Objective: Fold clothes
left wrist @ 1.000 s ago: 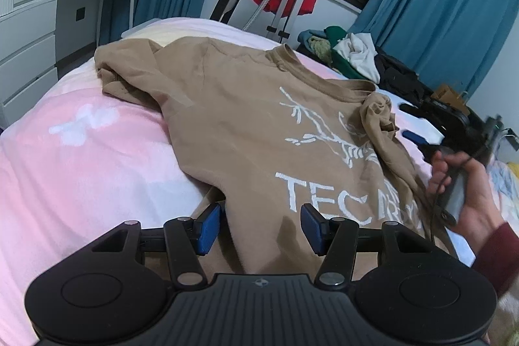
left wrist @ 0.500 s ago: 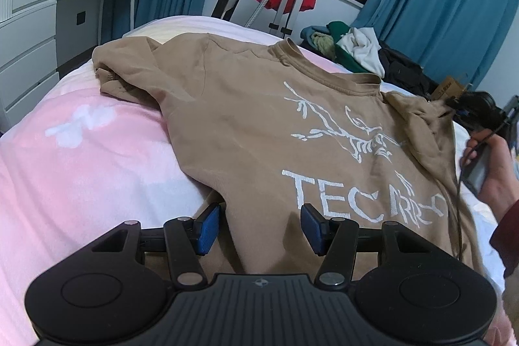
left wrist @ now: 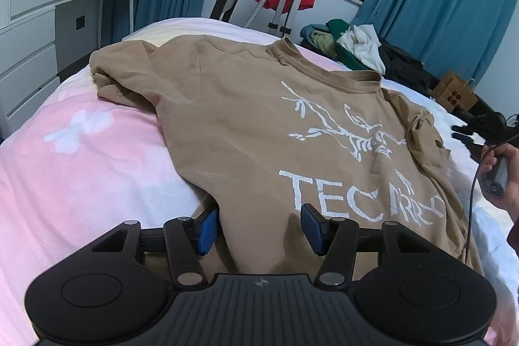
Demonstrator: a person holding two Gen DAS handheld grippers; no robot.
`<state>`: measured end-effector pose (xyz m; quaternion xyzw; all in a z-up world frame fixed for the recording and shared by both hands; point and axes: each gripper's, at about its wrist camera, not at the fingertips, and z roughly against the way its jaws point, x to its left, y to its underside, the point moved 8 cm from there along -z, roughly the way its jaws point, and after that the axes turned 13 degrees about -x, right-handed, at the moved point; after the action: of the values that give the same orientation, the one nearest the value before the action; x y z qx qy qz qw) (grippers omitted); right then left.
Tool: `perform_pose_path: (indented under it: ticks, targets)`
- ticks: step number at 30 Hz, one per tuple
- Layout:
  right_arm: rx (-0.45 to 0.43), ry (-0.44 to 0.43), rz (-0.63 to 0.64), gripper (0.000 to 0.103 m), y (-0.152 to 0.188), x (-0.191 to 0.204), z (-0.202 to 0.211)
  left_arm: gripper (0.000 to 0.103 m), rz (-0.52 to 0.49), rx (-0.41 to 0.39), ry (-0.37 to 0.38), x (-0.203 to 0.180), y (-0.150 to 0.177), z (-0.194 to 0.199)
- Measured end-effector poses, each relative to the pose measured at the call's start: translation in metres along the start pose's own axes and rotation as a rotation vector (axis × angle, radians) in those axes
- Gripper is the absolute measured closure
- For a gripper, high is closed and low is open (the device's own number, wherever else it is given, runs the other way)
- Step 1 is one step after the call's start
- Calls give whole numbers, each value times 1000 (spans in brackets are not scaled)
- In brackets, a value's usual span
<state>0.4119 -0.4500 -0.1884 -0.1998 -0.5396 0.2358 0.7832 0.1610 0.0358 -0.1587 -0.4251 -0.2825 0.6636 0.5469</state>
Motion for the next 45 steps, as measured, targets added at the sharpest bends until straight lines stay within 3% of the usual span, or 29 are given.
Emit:
perform_pose_path:
  ticks: [3,12,13,16,18,20,24,28,34,36,42,43,45]
  targets:
    - [113,-37,-37,53,20,11,6,47,18,5,5,2,0,3]
    - [221,-79,-90,53,52,14,18,47,79,-6,23,6,-5,13]
    - [215,-89,-82,53,54,14,15,47,84,-4,22,6,-5,13]
    - [187,-112,-67,67,55,17,4,47,80,1,12,7,-3,11]
    - [147,-114,-66,92,49,20,8,47,74,4,7,7,-2,9]
    - [105,-115,-65,97,43,23,13,47,70,6,5,6,-2,8]
    - [19,-109,-73,98,27,27,25,47,64,6,12,6,-1,6]
    - [-109,-70,-94,98,-12,14,45,47,73,8,19,7,-1,6]
    - [-208,45,-139,98,-46,-48,64,47,79,4,23,6,-2,8]
    - [-198,98,-156,96,-48,-72,67,47,81,2,23,5,-3,9]
    - [-104,94,-369,91,-35,-104,76,47,84,-2,25,5,-4,11]
    - [-94,96,-390,88,-31,-102,79,47,84,-3,25,5,-4,11]
    - [-77,99,-423,68,-23,-99,88,47,85,-4,25,4,-5,12]
